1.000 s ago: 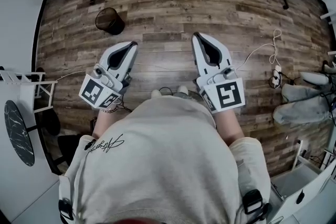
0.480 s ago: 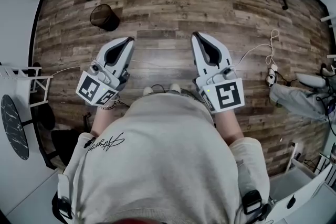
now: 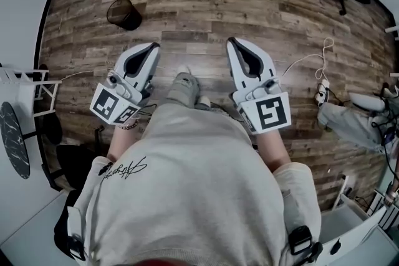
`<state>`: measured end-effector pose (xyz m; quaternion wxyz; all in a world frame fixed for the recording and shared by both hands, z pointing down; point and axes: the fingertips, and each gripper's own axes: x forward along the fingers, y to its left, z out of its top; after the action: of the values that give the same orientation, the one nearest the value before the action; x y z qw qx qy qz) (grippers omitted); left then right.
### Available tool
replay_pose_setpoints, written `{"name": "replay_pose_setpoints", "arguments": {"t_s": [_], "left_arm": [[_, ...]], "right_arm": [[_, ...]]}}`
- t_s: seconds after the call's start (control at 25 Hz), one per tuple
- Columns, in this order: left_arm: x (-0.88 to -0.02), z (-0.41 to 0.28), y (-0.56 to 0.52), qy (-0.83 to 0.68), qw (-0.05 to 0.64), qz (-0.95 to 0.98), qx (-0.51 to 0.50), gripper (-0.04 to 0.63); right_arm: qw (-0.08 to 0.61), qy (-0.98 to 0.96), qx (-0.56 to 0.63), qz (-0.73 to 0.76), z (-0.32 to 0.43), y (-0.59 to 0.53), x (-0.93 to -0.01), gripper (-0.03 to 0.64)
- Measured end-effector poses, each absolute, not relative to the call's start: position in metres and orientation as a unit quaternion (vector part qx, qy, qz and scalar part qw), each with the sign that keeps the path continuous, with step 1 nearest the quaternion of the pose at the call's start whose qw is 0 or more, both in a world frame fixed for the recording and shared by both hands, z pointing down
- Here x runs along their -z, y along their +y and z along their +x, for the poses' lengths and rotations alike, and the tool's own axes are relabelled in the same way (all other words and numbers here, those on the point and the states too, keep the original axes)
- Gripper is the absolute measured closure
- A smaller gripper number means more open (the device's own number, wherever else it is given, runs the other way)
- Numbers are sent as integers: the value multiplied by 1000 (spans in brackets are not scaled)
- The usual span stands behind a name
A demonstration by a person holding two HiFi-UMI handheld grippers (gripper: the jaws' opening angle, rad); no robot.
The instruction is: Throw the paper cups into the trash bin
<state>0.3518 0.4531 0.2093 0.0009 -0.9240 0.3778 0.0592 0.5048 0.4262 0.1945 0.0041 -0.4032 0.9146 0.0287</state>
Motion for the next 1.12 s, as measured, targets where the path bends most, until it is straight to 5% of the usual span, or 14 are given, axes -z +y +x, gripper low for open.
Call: {"name": "replay_pose_setpoints", "arguments": {"t_s": [1.12], "left_arm": [[-210,318,256,342,28,-938,-45,592]], "right_arm": [[-9,911,-23,-412,449,240,-202,607]]}}
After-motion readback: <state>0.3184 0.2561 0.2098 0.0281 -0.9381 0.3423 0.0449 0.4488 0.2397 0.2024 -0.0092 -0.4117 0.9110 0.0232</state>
